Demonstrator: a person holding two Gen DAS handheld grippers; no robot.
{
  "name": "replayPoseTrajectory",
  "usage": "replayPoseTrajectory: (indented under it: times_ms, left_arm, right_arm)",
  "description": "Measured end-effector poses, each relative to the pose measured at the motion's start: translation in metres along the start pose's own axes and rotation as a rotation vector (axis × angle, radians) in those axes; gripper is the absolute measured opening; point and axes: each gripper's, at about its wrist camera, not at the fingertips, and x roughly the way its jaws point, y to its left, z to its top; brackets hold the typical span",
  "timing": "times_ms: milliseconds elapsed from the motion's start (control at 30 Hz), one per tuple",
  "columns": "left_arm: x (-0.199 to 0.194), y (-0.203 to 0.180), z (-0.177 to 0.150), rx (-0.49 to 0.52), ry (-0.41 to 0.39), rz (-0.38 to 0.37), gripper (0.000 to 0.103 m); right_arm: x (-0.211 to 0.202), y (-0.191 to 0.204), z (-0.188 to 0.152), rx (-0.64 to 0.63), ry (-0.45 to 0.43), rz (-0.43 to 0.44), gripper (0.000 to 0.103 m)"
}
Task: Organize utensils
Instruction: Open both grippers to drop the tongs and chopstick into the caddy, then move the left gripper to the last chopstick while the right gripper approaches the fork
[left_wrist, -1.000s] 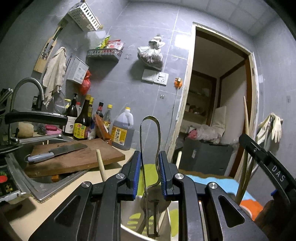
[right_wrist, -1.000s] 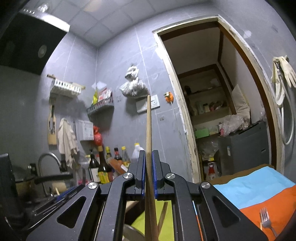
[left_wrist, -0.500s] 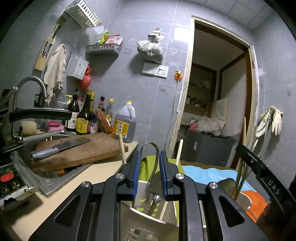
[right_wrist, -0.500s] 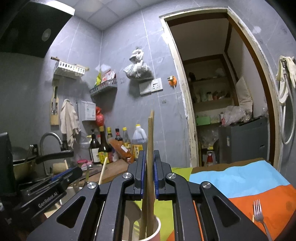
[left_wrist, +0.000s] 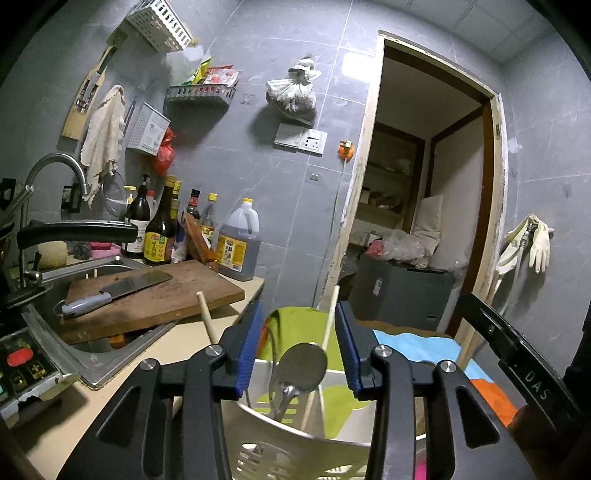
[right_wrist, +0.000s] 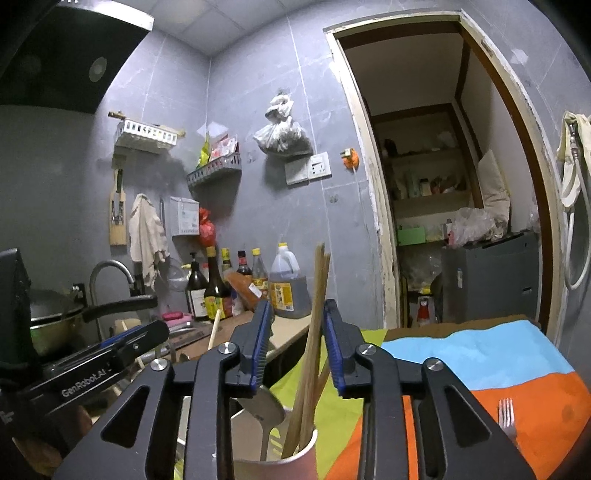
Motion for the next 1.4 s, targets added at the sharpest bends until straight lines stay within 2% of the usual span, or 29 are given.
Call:
replayPoseTrajectory:
  times_ms: [33, 100, 167, 233, 300, 367, 467, 600, 767, 933, 1167, 1400]
  left_arm:
    - [-0.001, -0.001, 0.003, 0.000, 0.006, -0.005, 0.036]
    - [-0.003, -0.006, 0.009, 0.006, 0.012, -0.013, 0.038]
    - [-0.006, -0.011, 0.013, 0.018, 0.013, -0.020, 0.042]
    - [-0.009, -0.018, 0.017, 0.032, 0.011, -0.031, 0.046]
    - [-0.012, -0.025, 0.020, 0.042, 0.009, -0.045, 0.050]
    - [-0.015, -0.034, 0.022, 0.051, 0.002, -0.056, 0.056]
    - [-0.020, -0.046, 0.024, 0.059, -0.011, -0.075, 0.061]
    - [-0.023, -0.064, 0.024, 0.066, -0.014, -0.107, 0.075]
    - [-0.026, -0.087, 0.020, 0.075, 0.002, -0.174, 0.079]
    - [-0.030, -0.112, 0.012, 0.101, 0.020, -0.239, 0.089]
    - [-0.023, -0.149, -0.008, 0.170, 0.085, -0.298, 0.089]
    - [-0.003, -0.182, -0.037, 0.218, 0.198, -0.335, 0.089]
  right_arm:
    - [-0.002, -0.001, 0.003, 0.001, -0.005, 0.000, 0.031]
    - [-0.005, -0.005, 0.008, 0.006, -0.019, 0.004, 0.045]
    - [-0.010, -0.010, 0.014, 0.013, -0.033, 0.008, 0.052]
    - [-0.016, -0.015, 0.020, 0.009, -0.043, 0.001, 0.054]
    - [-0.023, -0.021, 0.027, 0.007, -0.053, -0.008, 0.065]
    - [-0.032, -0.029, 0.033, 0.004, -0.063, -0.018, 0.071]
    - [-0.046, -0.041, 0.041, -0.019, -0.071, -0.045, 0.078]
    - [-0.066, -0.057, 0.049, -0.044, -0.076, -0.078, 0.088]
    - [-0.092, -0.075, 0.054, -0.058, -0.075, -0.112, 0.102]
    - [-0.114, -0.093, 0.055, -0.078, -0.039, -0.147, 0.103]
    - [-0.138, -0.118, 0.048, -0.108, 0.018, -0.213, 0.103]
    - [-0.150, -0.149, 0.036, -0.094, 0.080, -0.281, 0.103]
